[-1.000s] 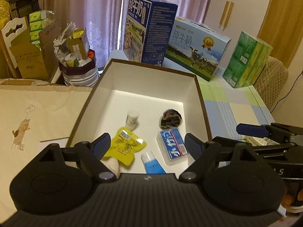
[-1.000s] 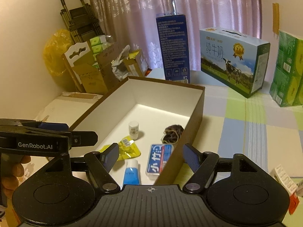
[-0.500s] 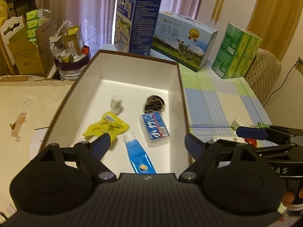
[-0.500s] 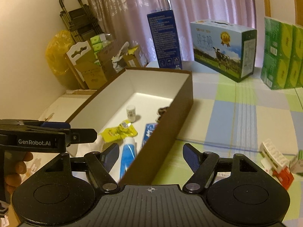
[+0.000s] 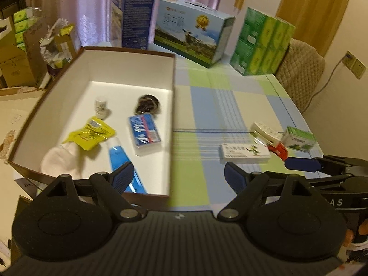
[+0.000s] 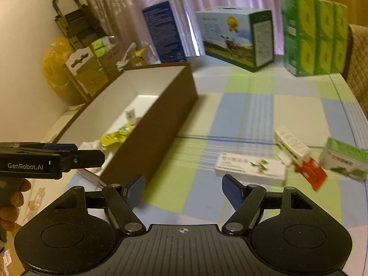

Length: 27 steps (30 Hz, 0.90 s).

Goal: Organize objects
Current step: 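Withdraw both tools from the box back toward the table items, then move the left tool toward the white ointment box while the right tool approaches the green box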

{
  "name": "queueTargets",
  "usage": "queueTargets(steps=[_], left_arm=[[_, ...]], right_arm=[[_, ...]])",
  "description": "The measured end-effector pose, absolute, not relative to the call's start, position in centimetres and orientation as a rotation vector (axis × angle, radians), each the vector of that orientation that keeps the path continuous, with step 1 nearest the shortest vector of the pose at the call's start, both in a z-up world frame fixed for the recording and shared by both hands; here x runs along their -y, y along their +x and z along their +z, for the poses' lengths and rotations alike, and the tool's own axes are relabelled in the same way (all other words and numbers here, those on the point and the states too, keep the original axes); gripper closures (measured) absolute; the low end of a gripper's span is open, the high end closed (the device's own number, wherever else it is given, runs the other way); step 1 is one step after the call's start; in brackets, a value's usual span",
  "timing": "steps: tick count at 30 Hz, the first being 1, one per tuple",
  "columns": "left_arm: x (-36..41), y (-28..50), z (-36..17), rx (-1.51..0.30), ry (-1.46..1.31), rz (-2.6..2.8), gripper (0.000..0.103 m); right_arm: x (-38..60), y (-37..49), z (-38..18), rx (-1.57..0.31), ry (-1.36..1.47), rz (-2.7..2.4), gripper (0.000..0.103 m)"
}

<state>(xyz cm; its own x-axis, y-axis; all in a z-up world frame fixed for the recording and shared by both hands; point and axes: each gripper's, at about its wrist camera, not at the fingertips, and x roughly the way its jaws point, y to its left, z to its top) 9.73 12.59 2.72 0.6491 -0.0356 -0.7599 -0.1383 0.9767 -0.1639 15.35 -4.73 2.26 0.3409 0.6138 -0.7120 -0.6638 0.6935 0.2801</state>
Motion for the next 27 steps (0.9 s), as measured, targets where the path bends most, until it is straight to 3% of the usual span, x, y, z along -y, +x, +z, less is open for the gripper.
queueTargets(steps=[27], left_arm=[[-2.7,13.2,0.1,-0.934,-0.205,-0.007,0.017]], right_arm=[[14.3,19.8,0.6,-0.957,-0.036,0.717,0.032]])
